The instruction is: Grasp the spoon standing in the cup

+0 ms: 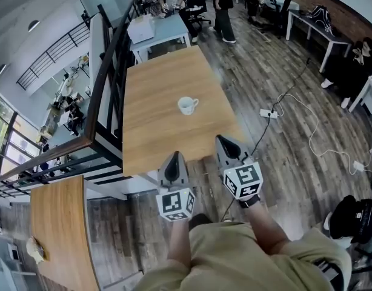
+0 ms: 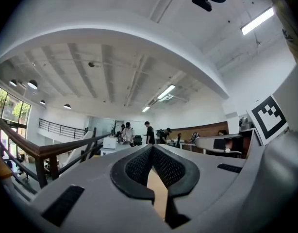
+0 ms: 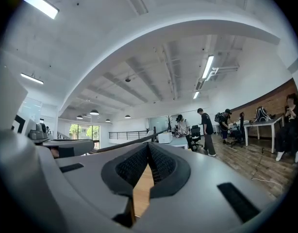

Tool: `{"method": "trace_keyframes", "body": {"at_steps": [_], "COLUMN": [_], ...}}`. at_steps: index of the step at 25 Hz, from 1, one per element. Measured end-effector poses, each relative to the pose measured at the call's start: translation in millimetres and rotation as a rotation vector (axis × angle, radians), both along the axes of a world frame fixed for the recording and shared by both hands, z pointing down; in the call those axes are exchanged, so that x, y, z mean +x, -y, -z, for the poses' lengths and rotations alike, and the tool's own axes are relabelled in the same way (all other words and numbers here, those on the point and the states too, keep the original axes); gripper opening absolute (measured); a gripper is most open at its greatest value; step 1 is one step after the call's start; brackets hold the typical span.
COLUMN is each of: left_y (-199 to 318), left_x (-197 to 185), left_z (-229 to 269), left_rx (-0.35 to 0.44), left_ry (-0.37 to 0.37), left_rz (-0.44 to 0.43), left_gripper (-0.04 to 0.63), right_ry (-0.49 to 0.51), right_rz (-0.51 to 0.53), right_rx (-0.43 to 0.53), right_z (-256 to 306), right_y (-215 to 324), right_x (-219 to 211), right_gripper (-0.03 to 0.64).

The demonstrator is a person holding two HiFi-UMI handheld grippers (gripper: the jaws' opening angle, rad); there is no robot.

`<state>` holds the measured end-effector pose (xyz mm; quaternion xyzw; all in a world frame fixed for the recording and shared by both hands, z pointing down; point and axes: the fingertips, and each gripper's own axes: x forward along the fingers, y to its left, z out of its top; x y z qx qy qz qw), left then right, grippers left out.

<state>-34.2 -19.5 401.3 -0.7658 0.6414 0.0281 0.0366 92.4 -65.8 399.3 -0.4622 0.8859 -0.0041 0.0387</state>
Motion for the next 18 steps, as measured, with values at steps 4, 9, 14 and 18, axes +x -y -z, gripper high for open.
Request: {"method": "trace_keyframes", "body": {"at_steps": [4, 9, 14, 18], "left_y": [14.5, 55.8, 117.9, 164.5], "left_x": [-10.0, -19.9, -33.3, -49.5], "left_z": [-3.5, -8.3, 4.8, 21.7], "left_rx": [-0.004, 0.011, 0.024, 0.060], "left_ry": [-0.009, -0.027, -0.044, -0.049], "left_rz": [0.012, -0.014, -0.064, -0.106], "left_gripper": [0.005, 0.005, 0.005, 0.005], "right_ry": [0.010, 0.025, 0.011, 0.003], "right_rz": [0.016, 0.004, -0.019, -0.040], "right_rx": [0.018, 0.034, 0.041, 0.080], "right_z": [0.5, -2.3, 10.3, 26.4], "right_y": [10.3, 40.0, 91.2, 128.5], "right_x": [-12.0, -25.3, -46.8, -70.3], "right_gripper": [0.014, 0.014, 0.014, 0.014]}}
